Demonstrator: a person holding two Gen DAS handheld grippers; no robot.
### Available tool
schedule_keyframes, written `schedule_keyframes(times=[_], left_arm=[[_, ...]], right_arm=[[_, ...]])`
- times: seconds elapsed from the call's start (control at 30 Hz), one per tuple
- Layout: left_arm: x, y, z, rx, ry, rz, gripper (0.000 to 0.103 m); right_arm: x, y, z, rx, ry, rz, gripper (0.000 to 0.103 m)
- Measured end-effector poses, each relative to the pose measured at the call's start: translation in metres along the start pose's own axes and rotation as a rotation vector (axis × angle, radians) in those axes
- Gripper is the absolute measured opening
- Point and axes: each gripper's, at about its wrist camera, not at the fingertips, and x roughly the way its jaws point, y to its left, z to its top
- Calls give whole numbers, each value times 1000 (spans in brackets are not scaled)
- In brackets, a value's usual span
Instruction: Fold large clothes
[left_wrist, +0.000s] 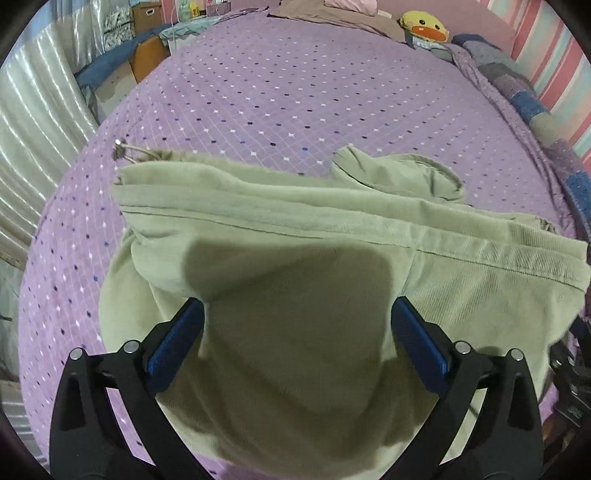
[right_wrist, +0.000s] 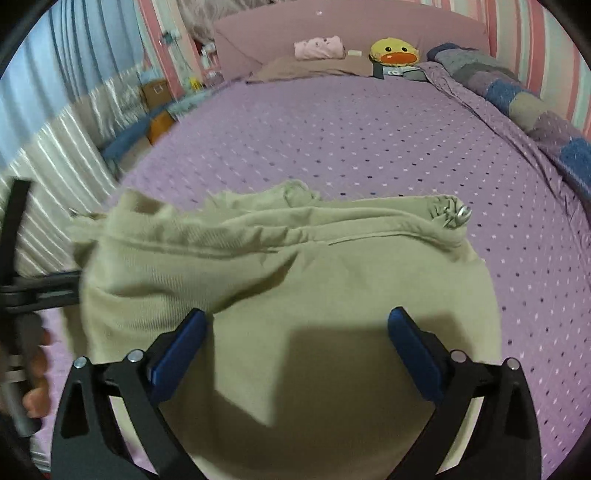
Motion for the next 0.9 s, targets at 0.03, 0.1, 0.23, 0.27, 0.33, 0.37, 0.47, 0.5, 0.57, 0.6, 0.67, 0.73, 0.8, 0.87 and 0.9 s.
schedule_keyframes(times=[0.03, 0.1, 0.23, 0.27, 0.33, 0.37, 0.47, 0.5, 0.57, 0.6, 0.67, 0.73, 0.8, 0.87, 0.9], left_arm=[[8, -4, 7, 3, 0, 13, 100], [21, -1, 18, -4, 3, 26, 100], [46, 14, 28, -5, -15, 72, 100], [48, 20, 26, -6, -17, 84, 100], [59, 16, 35, -4, -21, 111, 100], [66, 15, 40, 1, -23, 128, 100], [86, 17, 54, -14, -4, 137, 100], [92, 19, 58, -22, 1, 130, 100], [101, 22, 62, -32, 3, 116, 100], [106, 24, 65, -40, 2, 108, 100], [114, 27, 69, -56, 3, 99, 100], [122, 28, 73, -65, 3, 96, 100], [130, 29, 77, -72, 4, 90, 100], [136, 32, 79, -81, 7, 83, 100], [139, 33, 80, -84, 7, 82, 100]], right_arm=[[9, 0, 3, -6, 1, -15, 99], [32, -2, 12, -25, 10, -64, 99], [64, -11, 34, -6, 42, -101, 99], [72, -13, 40, 2, 51, -109, 99], [85, -12, 48, 0, 61, -125, 99], [94, -13, 52, -2, 66, -135, 100], [109, -13, 59, 7, 64, -140, 102], [113, -13, 60, 10, 59, -139, 102], [121, -14, 63, 16, 46, -133, 102], [124, -14, 64, 22, 39, -127, 102], [133, -16, 69, 33, 41, -117, 102], [141, -18, 75, 41, 47, -108, 102], [148, -20, 78, 52, 46, -99, 102], [151, -20, 80, 61, 40, -92, 102], [154, -21, 80, 66, 36, -87, 102]])
